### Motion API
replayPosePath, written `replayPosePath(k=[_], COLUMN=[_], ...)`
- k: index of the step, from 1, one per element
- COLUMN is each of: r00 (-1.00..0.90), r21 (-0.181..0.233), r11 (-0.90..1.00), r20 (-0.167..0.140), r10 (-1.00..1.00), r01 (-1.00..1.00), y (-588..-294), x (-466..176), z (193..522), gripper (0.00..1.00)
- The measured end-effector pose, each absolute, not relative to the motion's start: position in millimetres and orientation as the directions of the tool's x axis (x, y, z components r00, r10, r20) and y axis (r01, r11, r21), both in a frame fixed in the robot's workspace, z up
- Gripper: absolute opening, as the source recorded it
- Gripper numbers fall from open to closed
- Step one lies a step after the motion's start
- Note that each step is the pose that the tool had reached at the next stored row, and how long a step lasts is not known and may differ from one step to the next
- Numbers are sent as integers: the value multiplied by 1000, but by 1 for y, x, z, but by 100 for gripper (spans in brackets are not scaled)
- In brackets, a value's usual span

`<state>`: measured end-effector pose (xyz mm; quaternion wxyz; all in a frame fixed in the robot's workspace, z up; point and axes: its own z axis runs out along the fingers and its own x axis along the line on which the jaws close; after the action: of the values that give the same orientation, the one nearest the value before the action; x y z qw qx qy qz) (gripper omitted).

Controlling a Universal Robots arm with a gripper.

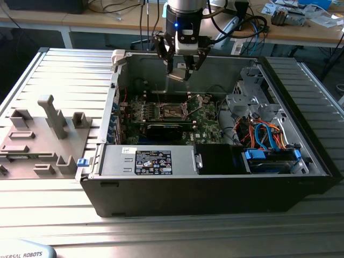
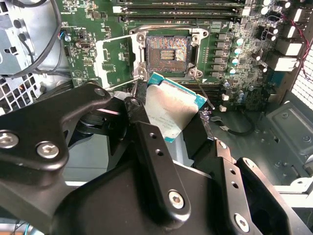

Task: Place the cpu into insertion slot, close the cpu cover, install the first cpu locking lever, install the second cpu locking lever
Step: 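Place the cpu into insertion slot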

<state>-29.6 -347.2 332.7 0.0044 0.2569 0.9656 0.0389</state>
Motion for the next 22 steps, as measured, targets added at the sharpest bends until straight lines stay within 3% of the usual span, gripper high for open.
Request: replayPosePath(k=[22], r00=[-856], r21=[77], r11=[853], r20=[11], r10=[517], r01=[517], y=[-347], x=[-30], z=[333], gripper=[54])
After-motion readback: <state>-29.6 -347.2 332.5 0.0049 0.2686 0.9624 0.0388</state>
